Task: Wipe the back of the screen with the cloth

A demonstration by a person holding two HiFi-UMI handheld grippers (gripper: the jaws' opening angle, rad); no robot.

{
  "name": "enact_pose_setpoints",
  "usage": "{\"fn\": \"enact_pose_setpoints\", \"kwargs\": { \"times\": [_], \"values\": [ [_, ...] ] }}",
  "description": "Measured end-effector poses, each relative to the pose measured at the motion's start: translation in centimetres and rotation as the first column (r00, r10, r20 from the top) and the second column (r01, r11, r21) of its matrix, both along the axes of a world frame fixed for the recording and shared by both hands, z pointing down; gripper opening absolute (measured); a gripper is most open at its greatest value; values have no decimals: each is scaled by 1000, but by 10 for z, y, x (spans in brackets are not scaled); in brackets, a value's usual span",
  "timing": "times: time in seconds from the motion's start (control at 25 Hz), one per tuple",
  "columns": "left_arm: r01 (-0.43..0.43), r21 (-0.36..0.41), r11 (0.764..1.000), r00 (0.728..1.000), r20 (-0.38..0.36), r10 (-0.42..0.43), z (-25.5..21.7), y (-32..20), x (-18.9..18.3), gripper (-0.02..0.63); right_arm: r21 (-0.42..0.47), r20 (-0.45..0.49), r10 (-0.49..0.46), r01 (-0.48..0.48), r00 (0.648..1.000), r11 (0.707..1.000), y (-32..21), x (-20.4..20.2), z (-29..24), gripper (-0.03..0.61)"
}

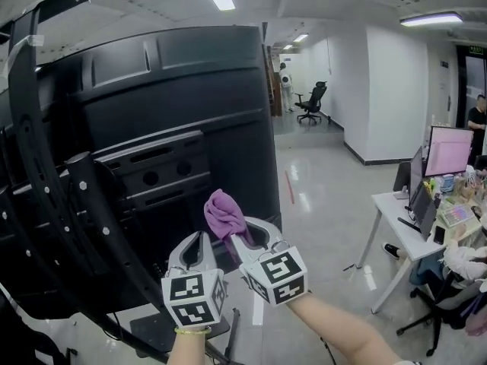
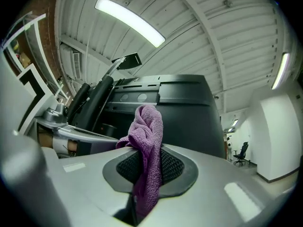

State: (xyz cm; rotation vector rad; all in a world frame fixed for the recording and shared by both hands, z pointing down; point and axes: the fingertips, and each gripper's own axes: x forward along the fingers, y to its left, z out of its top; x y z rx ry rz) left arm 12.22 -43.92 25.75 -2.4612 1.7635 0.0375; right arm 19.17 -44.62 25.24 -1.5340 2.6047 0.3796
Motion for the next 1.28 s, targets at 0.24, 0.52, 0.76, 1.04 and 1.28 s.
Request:
{"fn": "enact_pose_setpoints", "kwargs": {
  "times": [0.24,0.52,0.76,1.04,1.28],
  "values": [
    [155,-14,988,988,0,-155,19,-16,-43,8,-12,-38,-225,225,974,974,-39,-79,8,58],
    [339,-36,940,941,17,-338,25,-26,-66,8,-26,-61,-380,379,923,925,-64,-127,5,58],
    [351,-45,935,936,-3,-351,27,-43,-42,8,-11,-68,-376,376,924,926,-74,-88,5,60],
    [243,-41,969,970,-19,-244,28,-83,47,8,-17,-41,-205,204,978,979,-119,42,13,60],
    [128,-36,991,992,-16,-129,25,-115,129,8,-36,-14,-39,39,999,999,-152,151,22,60]
  ]
}}
